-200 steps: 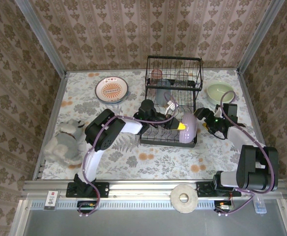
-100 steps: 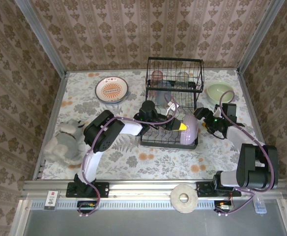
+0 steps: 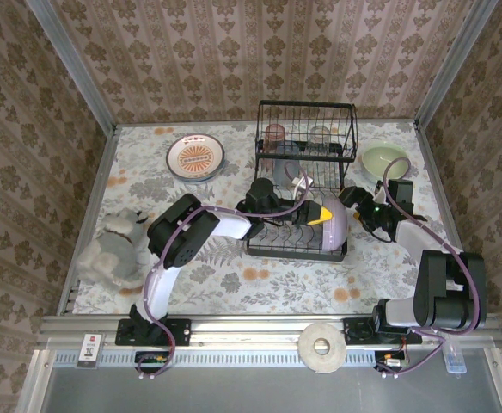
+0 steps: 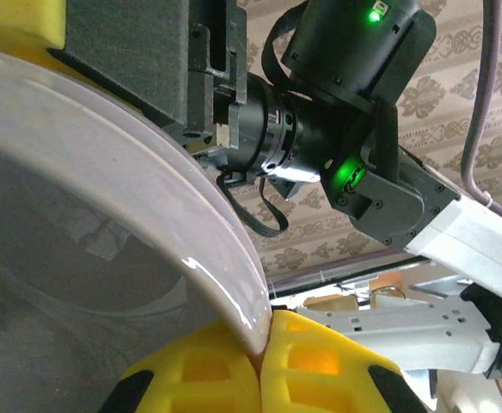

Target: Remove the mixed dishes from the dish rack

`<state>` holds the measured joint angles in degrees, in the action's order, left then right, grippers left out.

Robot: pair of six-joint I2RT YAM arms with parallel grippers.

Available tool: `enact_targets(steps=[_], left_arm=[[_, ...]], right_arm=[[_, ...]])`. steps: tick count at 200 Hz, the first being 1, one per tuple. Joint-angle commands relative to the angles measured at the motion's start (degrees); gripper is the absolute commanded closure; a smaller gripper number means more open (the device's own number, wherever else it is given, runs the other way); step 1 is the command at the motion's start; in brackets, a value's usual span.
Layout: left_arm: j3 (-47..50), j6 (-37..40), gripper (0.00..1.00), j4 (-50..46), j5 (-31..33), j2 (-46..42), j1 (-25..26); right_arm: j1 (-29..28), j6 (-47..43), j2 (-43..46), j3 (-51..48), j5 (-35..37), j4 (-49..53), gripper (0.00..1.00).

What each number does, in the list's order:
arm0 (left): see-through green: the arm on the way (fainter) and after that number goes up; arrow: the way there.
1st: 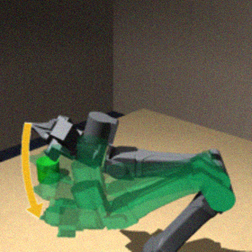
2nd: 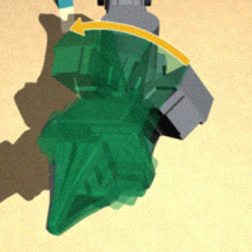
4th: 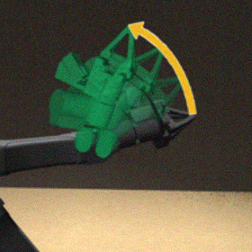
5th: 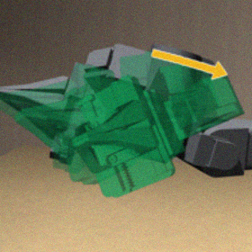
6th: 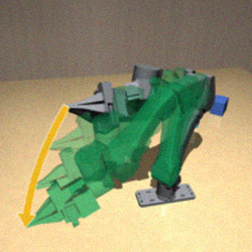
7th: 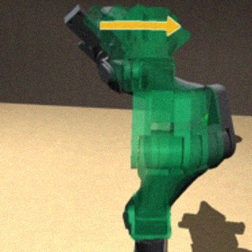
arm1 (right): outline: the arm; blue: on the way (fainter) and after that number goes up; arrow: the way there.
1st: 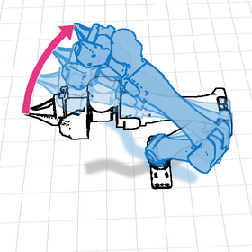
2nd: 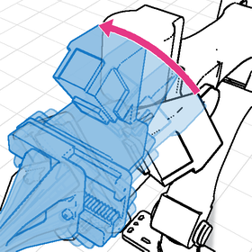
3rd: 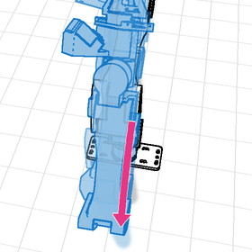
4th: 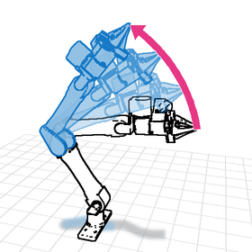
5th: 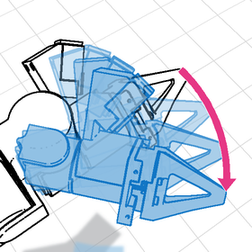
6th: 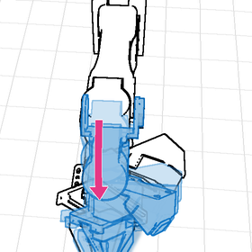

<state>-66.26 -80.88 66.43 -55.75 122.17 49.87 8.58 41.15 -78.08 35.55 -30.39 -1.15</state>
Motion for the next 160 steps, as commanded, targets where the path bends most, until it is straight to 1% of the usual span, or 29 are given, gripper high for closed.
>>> enact_targets(steps=[1, 22, 47, 61, 80, 94, 121, 141, 160], left_arm=[[-2.4, -0.9, 1.0, 8.1, 8.1, -2.9, -0.5], [-1.5, 0.3, 1.0, 8.1, 11.6, -4.0, -0.2], [-2.2, -0.3, 1.0, 8.4, 14.5, -3.8, 0.3], [-1.9, 0.7, 1.0, 8.7, 16.2, -3.9, 0.8], [-4.1, 2.5, 1.0, 8.7, 12.8, -3.0, 1.3], [-4.5, 6.6, 1.0, 8.5, 10.2, -2.9, 1.4], [-3.4, 12.0, 1.0, 8.7, 5.9, -2.4, 0.6], [-3.6, 16.3, 1.0, 8.6, 1.0, -1.9, 0.3], [-3.4, 20.3, 1.0, 8.8, -3.3, -1.0, -0.3]], right_arm=[[-0.7, 0.4, -1.0, -0.8, -0.4, -0.3, 0.11], [-0.9, 0.5, -0.9, -0.8, -0.2, -0.3, 0.11], [-1.5, 0.9, -1.0, -0.9, 0.2, -0.6, 0.11], [-1.9, 1.1, -1.0, -0.9, 0.5, -0.7, 0.11], [-2.2, 1.2, -0.8, -1.0, 0.8, -0.7, 0.11], [-2.3, 1.0, -0.7, -0.8, 0.8, -0.1, 0.11], [-2.3, 0.6, 0.6, -0.6, 0.9, 1.2, 0.11], [-2.4, -0.5, 2.5, 0.3, 0.9, 3.9, 0.11], [-2.3, -1.5, 4.8, 1.3, 1.9, 7.1, 0.08]])
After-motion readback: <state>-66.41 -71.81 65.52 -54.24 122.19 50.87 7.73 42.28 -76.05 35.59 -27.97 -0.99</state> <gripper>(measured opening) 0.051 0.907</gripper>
